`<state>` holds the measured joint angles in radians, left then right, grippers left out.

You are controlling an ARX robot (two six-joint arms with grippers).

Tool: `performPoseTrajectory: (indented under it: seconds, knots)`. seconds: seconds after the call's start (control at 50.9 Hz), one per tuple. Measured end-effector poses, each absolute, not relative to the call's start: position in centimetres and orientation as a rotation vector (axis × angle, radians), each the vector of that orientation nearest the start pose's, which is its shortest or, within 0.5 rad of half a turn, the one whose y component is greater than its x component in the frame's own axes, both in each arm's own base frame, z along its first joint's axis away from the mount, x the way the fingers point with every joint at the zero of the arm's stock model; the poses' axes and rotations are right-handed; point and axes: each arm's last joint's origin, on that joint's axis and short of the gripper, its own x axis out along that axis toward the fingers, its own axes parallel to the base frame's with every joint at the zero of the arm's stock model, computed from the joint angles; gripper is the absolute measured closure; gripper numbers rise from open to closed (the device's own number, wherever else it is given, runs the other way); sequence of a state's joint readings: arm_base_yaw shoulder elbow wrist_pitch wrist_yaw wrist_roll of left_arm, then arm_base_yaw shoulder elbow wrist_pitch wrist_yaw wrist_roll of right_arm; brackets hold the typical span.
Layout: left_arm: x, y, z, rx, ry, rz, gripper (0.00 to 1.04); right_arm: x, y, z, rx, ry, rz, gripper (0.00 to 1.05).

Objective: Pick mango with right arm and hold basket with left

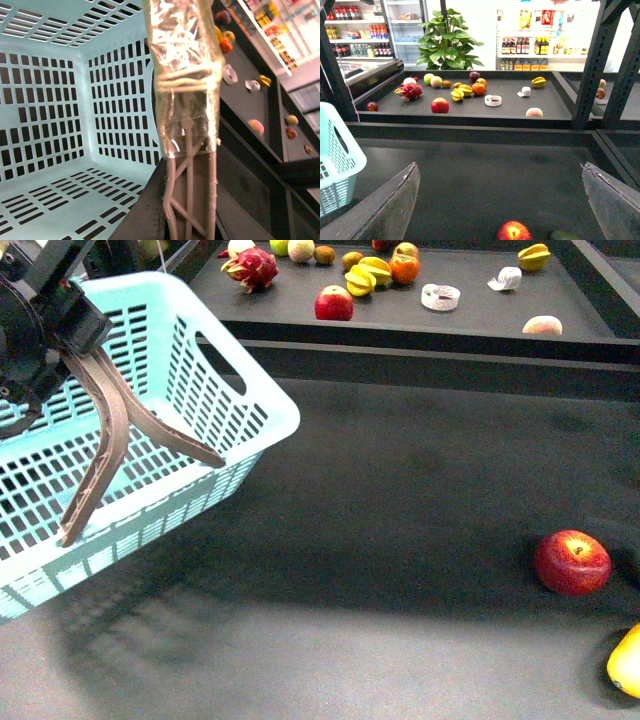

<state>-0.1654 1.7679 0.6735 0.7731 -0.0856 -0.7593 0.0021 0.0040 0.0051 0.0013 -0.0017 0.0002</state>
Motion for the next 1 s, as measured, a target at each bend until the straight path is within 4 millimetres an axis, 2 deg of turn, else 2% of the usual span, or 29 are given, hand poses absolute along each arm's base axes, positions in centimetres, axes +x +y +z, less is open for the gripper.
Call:
performPoseTrajectory:
  seconds: [0.157, 0.393, 0.648, 0.884, 1.001]
  knots:
    - [29.9, -6.1, 16.2, -0.602, 0.286, -0.121, 0.95, 9.8, 0.0, 16.5, 0.000, -0.002, 0.003, 0.08]
    - [26.3, -8.0, 17.8, -0.451, 0.236, -0.312, 0.95, 9.8, 0.0, 16.5, 0.000, -0.002, 0.003, 0.08]
    - [23.4, -10.4, 18.1, -0.287, 0.194, -0.442, 0.95, 9.8, 0.0, 16.5, 0.000, -0.002, 0.004, 0.08]
    - [21.5, -12.4, 17.8, -0.239, 0.182, -0.553, 0.95, 9.8, 0.0, 16.5, 0.000, -0.002, 0.003, 0.08]
    - [21.1, -12.7, 17.6, -0.242, 0.181, -0.572, 0.95, 9.8, 0.0, 16.5, 0.000, -0.002, 0.004, 0.08]
